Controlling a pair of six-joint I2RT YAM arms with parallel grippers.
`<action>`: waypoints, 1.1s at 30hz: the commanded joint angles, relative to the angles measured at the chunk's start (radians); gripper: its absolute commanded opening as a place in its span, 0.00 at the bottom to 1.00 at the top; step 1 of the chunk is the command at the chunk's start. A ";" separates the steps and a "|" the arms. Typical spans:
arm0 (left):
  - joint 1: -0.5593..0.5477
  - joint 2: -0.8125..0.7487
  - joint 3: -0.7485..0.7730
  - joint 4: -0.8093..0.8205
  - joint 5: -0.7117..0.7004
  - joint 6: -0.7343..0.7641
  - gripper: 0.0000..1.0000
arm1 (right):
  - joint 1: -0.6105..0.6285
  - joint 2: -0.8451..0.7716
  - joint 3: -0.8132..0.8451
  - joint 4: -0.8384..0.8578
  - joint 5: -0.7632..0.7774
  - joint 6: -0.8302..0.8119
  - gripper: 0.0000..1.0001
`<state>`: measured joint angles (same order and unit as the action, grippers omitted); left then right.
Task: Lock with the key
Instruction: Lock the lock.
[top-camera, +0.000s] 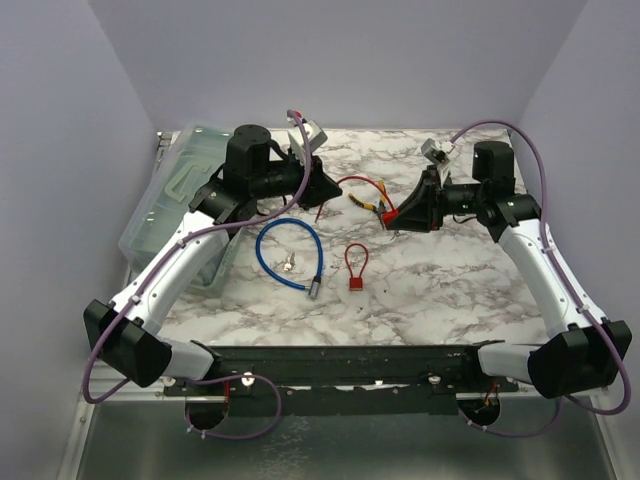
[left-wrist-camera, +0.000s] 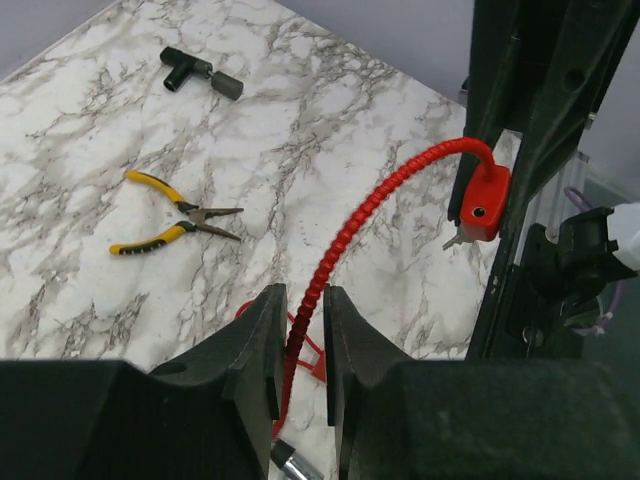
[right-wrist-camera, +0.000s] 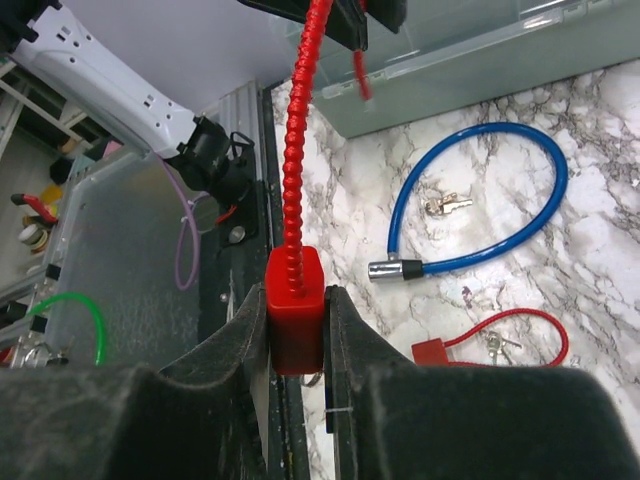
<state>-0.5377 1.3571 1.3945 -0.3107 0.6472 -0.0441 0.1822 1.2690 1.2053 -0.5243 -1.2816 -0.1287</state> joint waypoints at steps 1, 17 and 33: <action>0.041 -0.001 0.002 0.035 0.039 -0.065 0.31 | 0.006 -0.051 -0.013 0.138 -0.009 0.072 0.00; 0.072 -0.148 -0.097 0.357 -0.203 -0.077 0.92 | 0.007 -0.093 -0.121 0.534 0.182 0.531 0.00; -0.240 -0.083 -0.195 0.440 -0.499 0.026 0.48 | 0.006 -0.038 -0.144 0.755 0.502 1.041 0.00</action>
<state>-0.7193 1.2240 1.1263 0.0994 0.3111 -0.0799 0.1833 1.2182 1.0512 0.1856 -0.8459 0.8089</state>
